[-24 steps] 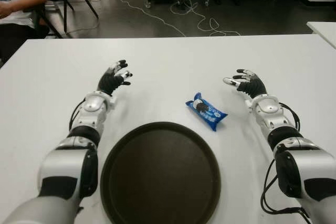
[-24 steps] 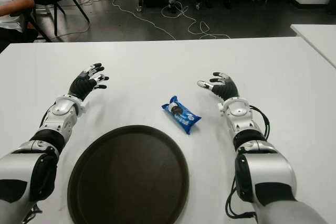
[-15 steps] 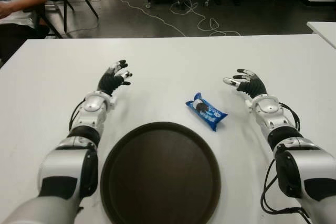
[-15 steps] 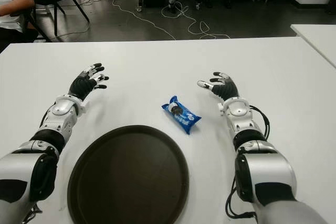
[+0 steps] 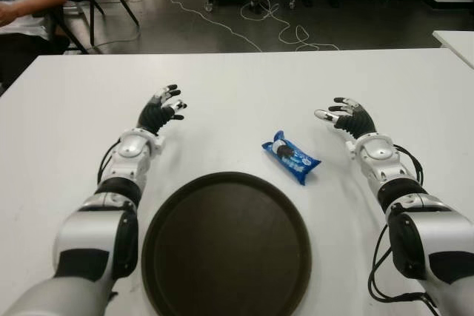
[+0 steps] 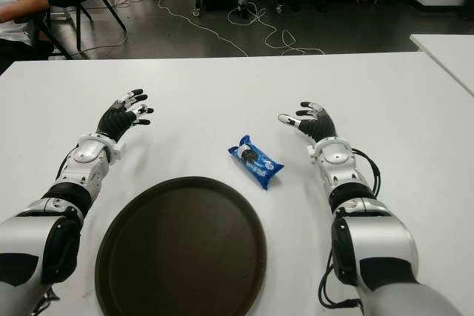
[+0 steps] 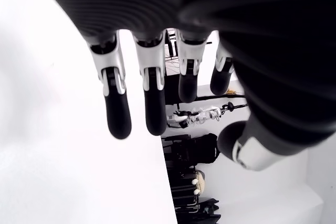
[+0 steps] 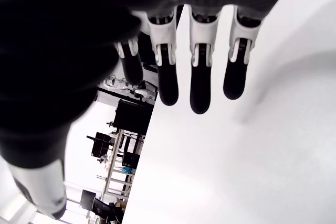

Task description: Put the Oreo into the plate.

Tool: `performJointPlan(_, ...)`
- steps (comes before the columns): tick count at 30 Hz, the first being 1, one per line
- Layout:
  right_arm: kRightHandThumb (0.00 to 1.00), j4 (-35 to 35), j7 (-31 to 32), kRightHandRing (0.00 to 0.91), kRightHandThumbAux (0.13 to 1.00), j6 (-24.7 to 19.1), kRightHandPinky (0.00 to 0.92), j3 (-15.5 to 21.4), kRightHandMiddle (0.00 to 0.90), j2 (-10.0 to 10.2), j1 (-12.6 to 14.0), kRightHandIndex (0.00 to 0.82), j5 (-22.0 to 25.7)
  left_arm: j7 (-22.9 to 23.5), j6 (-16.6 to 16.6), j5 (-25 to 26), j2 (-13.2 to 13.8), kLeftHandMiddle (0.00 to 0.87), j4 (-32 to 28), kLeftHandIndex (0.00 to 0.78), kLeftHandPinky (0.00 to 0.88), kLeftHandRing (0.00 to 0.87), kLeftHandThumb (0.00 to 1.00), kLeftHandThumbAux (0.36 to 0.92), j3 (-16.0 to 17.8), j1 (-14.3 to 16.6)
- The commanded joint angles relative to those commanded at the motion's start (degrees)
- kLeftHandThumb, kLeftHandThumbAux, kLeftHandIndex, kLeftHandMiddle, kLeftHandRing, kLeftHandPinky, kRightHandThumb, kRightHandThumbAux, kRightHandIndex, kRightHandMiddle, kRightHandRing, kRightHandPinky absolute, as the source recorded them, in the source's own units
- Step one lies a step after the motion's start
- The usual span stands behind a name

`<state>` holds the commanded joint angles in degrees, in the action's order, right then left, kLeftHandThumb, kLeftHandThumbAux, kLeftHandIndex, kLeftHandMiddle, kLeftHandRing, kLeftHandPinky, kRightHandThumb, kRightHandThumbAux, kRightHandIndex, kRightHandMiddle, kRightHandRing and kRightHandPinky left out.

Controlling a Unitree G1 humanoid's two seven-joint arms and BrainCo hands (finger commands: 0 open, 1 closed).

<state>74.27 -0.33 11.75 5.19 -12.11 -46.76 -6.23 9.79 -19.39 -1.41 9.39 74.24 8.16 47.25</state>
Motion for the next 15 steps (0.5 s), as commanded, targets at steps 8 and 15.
performJointPlan(8, 0.0, 0.13, -0.11, 0.277, 0.694, -0.44, 0.301, 0.03, 0.264, 0.03, -0.12, 0.188, 0.05, 0.41, -0.2, 0.07, 0.07, 0.121, -0.01, 0.052, 0.348, 0.234, 0.255, 0.638, 0.03, -0.05)
performJointPlan(15, 0.0, 0.09, -0.07, 0.276, 0.684, -0.33, 0.29, 0.03, 0.264, 0.05, -0.09, 0.185, 0.08, 0.57, -0.28, 0.04, 0.15, 0.122, -0.03, 0.056, 0.349, 0.237, 0.255, 0.63, -0.01, -0.13)
